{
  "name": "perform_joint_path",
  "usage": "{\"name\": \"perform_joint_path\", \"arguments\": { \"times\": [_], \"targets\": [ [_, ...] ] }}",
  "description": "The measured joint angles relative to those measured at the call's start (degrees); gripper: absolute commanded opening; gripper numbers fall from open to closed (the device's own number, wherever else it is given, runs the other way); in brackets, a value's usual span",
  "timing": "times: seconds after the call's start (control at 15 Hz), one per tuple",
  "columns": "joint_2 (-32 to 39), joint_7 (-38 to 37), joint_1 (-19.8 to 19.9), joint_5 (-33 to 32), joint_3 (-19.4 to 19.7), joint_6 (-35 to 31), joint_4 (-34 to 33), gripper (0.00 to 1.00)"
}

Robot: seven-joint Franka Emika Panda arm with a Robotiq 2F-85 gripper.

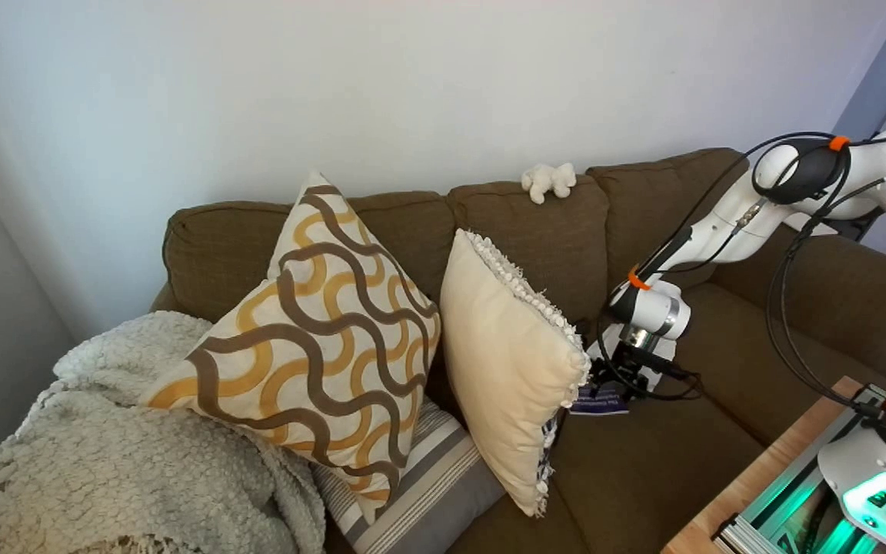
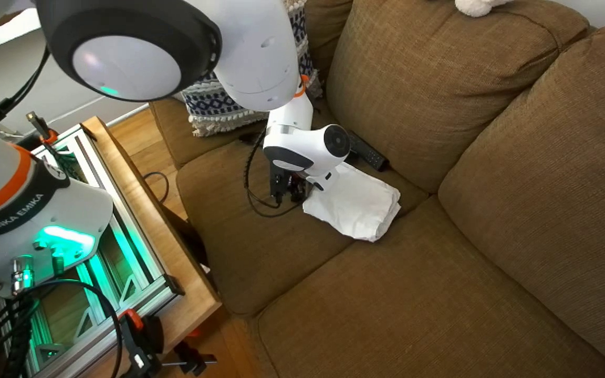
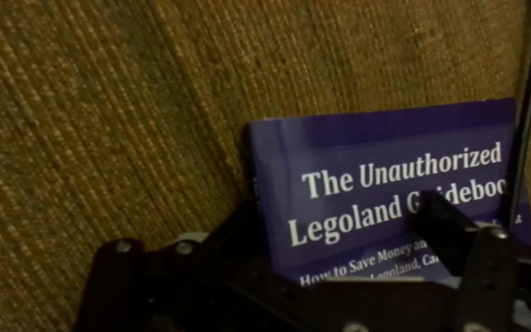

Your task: Put the purple book on the white cloth

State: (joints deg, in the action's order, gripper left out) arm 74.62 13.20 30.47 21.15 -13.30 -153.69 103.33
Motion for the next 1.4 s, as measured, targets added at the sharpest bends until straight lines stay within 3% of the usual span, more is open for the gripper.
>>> {"name": "perform_joint_path", "arguments": {
  "times": [0.4, 0.53, 0.8, 1.13, 1.4],
  "targets": [
    [-0.9, 4.5, 2.6, 0.0, -3.4, -1.9, 1.2, 0.12],
    [-2.1, 7.2, 4.9, 0.0, -5.5, -3.7, 3.1, 0.01],
    [-6.3, 13.9, 12.1, -0.3, -11.6, -4.6, 9.6, 0.03],
    [-15.5, 22.5, 21.7, -2.8, -18.7, -4.4, 22.6, 0.03],
    [-23.7, 26.1, 32.3, -2.3, -24.2, -4.6, 32.4, 0.03]
  ]
}}
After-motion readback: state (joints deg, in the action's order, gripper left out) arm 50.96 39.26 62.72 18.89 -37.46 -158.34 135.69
